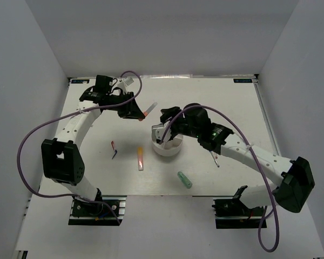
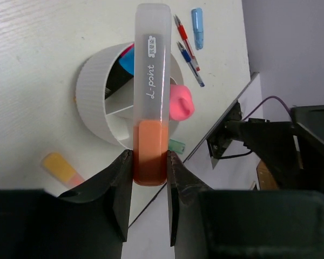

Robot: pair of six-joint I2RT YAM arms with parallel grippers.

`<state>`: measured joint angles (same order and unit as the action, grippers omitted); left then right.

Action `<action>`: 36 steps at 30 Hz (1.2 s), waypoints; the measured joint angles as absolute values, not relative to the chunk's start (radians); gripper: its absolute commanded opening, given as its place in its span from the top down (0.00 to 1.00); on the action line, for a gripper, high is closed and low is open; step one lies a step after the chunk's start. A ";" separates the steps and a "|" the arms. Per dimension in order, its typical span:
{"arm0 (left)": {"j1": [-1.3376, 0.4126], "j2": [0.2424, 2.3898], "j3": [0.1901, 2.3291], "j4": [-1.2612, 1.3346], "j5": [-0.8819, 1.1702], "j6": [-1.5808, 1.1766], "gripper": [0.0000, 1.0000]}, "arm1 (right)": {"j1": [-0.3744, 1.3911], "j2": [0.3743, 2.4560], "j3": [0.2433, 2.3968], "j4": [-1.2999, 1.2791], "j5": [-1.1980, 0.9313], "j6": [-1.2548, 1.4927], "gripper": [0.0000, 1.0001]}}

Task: Sort the stationery into containers
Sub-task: Place the pen in the storage box.

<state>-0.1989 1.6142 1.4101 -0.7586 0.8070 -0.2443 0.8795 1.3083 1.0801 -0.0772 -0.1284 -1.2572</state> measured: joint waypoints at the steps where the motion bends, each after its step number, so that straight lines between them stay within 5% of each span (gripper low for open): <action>1: -0.199 1.609 1.406 -0.757 0.817 -0.247 1.00 | 0.886 1.315 1.074 -0.062 -0.121 -1.267 0.42; 18: -0.205 1.446 1.367 -0.753 0.792 -0.214 1.00 | 1.032 1.463 0.868 0.530 0.237 -1.497 0.38; 36: -0.241 1.425 1.334 -0.728 0.733 -0.227 1.00 | 1.079 1.488 0.867 0.638 0.313 -1.538 0.42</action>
<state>-0.2413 1.4246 1.3342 -0.7280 0.7334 -0.2272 1.0786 1.4879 0.8669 0.6376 0.3134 -1.5375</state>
